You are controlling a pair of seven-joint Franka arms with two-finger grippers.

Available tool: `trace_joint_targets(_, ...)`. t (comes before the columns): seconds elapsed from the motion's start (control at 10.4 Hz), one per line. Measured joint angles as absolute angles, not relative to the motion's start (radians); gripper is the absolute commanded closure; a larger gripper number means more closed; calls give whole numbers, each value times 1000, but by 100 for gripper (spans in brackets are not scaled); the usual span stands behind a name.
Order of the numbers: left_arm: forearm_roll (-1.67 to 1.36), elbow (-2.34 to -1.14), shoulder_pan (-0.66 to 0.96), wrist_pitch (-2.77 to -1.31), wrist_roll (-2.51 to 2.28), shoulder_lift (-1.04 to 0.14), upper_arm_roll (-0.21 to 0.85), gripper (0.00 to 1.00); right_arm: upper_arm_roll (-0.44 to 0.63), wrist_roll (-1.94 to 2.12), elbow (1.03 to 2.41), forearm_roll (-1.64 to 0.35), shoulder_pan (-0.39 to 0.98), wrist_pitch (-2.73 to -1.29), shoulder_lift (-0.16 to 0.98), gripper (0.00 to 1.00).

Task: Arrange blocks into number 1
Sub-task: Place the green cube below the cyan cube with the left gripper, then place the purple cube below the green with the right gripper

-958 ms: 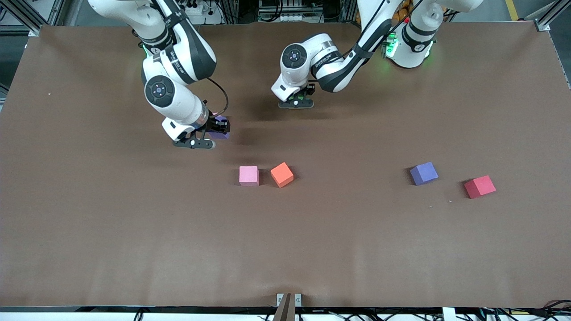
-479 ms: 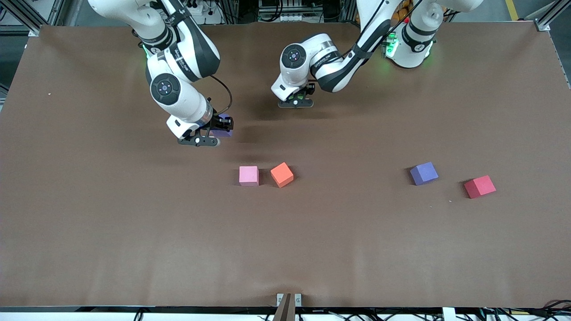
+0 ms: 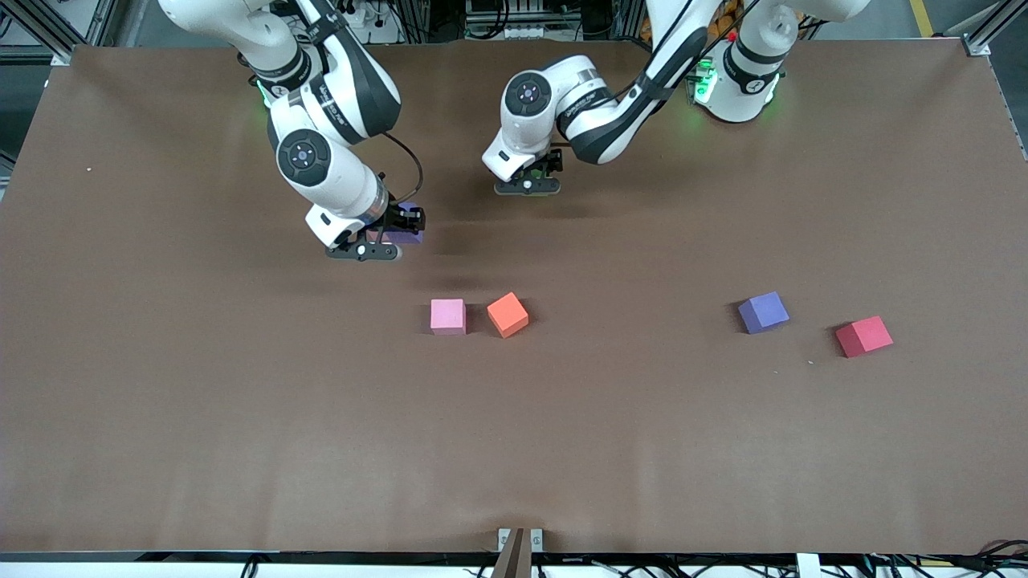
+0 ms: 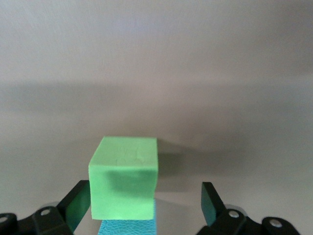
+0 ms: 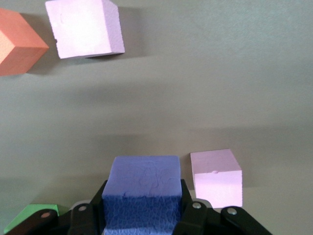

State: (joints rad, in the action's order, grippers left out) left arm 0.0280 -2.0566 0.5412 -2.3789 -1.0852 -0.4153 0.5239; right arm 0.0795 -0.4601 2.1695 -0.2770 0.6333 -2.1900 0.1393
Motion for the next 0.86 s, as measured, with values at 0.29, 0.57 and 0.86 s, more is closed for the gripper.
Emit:
trace_joint_targets(0.29, 31, -2046, 410, -2352, -1063, -259, 518, 0, 79, -460, 2169, -307, 658, -2205, 141, 43)
trace_joint_targets(0.57, 33, -1992, 279, -2239, -883, -176, 482, 0, 79, -512, 2141, -316, 735, -2299, 194, 43)
trace_joint_targets(0.86, 33, -1892, 209, -2153, -661, -173, 379, 0, 79, -606, 1971, -316, 850, -2324, 342, 44)
